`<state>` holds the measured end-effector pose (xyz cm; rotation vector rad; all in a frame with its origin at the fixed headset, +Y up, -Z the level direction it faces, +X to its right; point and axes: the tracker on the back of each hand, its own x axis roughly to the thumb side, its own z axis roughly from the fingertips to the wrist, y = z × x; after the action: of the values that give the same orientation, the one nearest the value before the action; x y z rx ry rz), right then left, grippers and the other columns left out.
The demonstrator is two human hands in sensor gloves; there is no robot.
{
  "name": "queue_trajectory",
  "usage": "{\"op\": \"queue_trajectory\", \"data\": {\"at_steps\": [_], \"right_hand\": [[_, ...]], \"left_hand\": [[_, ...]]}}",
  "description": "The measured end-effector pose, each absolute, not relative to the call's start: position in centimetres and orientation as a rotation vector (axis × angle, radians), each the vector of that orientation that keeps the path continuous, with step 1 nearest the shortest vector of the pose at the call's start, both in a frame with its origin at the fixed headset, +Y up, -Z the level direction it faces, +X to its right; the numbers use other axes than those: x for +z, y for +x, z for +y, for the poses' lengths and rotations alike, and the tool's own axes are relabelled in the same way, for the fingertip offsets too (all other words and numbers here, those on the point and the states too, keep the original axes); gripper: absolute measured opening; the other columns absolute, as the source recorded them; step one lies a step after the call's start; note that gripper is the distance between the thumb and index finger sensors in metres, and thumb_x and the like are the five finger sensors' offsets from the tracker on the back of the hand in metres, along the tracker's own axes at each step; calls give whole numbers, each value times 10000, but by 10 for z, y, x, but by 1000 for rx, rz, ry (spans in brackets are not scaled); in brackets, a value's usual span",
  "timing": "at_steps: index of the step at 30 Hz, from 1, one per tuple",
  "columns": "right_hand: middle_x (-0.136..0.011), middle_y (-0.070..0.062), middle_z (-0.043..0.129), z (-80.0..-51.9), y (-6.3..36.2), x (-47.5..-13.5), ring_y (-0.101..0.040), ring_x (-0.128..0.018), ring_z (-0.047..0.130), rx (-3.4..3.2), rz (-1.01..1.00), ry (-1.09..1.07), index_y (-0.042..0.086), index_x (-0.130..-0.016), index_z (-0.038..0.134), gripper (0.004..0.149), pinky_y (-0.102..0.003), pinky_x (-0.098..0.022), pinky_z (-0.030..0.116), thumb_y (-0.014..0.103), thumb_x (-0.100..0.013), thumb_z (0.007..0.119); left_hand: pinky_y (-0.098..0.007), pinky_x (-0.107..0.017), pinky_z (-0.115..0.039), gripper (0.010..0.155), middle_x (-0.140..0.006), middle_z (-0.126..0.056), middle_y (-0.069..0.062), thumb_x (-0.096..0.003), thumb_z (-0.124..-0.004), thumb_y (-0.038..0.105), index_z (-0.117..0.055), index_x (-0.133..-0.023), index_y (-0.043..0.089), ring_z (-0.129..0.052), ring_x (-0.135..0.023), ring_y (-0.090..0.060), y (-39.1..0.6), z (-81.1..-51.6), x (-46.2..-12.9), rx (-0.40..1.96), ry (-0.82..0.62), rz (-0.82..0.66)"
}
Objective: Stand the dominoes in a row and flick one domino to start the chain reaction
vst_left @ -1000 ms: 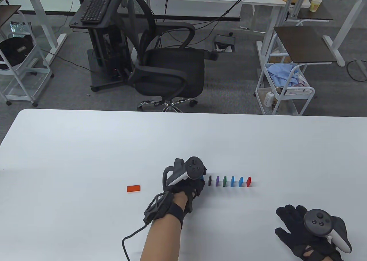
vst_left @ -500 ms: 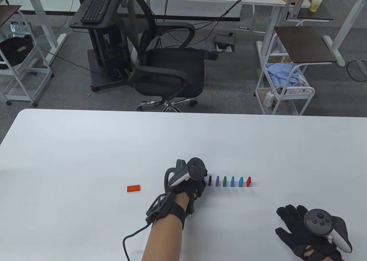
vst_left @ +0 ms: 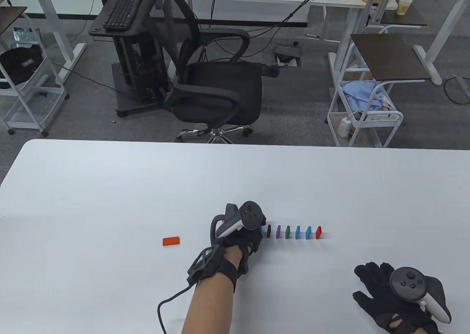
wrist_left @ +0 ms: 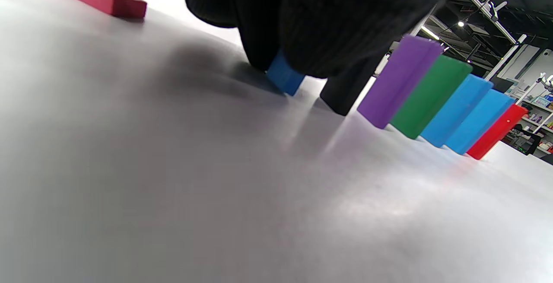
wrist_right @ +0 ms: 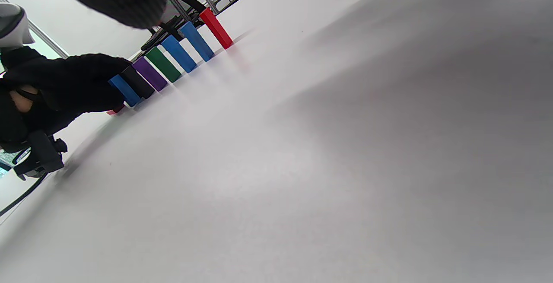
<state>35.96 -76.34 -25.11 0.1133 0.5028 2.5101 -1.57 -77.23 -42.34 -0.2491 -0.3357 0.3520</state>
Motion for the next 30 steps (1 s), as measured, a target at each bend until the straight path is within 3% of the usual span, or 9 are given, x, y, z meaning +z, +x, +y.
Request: {"op": "queue_trajectory", "data": {"at_steps": [19, 30], "right_hand": [[-1143, -131, 139, -764, 359, -251, -429, -970, -72, 2504, 513, 113, 283, -1040, 300, 683, -641, -696, 20, 514, -529, 691], [-1143, -131, 138, -765, 359, -252, -429, -969, -73, 2501, 509, 112, 284, -1040, 299, 684, -641, -696, 21, 514, -529, 690]], "left_hand": [[-675, -740, -280, 618, -977, -761, -17, -434, -897, 284, -552, -945, 242, -586, -1016, -263, -18, -776, -422, 358, -259, -337], [-691, -727, -219, 695, -1074, -610, -59, -429, -901, 294, -488, -984, 226, -449, -1061, -312, -24, -772, -417, 351, -272, -344]]}}
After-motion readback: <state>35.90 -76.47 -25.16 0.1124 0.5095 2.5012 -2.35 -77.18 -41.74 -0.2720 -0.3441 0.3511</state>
